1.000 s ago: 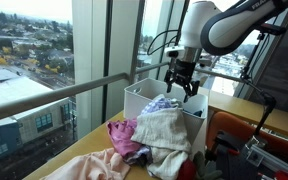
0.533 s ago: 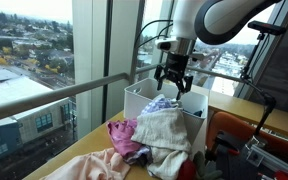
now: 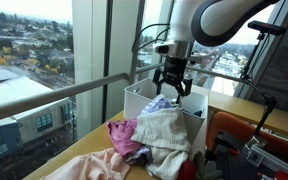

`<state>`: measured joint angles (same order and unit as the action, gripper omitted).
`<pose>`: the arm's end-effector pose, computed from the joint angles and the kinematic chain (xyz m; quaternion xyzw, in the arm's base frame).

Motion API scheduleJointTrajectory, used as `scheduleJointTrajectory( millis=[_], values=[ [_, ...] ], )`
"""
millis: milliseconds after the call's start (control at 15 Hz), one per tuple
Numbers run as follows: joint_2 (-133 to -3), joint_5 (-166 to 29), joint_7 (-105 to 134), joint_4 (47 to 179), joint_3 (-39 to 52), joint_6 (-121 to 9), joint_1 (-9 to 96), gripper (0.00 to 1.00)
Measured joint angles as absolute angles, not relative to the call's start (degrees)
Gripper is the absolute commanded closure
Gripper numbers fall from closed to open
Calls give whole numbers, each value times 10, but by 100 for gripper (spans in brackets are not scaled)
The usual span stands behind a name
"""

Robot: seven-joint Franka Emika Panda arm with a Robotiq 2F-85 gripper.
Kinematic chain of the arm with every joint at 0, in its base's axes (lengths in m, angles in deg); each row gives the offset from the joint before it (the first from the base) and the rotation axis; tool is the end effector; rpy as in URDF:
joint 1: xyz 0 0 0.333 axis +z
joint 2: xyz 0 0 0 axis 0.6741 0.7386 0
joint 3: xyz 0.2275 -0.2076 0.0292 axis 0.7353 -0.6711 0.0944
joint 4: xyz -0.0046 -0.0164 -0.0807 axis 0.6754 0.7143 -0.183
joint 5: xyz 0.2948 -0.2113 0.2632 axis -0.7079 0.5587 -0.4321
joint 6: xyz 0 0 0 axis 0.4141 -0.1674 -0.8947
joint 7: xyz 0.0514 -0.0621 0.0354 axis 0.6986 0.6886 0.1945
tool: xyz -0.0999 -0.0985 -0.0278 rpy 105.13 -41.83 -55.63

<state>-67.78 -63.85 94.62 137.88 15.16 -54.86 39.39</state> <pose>0.6292 0.0125 0.2150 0.7520 0.6582 -0.0230 0.0254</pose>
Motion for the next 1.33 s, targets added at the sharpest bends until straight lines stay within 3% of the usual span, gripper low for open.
scheduleJointTrajectory(
  millis=[600,667,733,1333],
  values=[
    [-643,-648,948,1377,160,-535,414,0],
    [-638,-648,948,1377,160,-535,415,7],
    [-633,-648,948,1376,160,-535,415,26],
    [-599,-648,944,1361,157,-535,404,95]
  ],
)
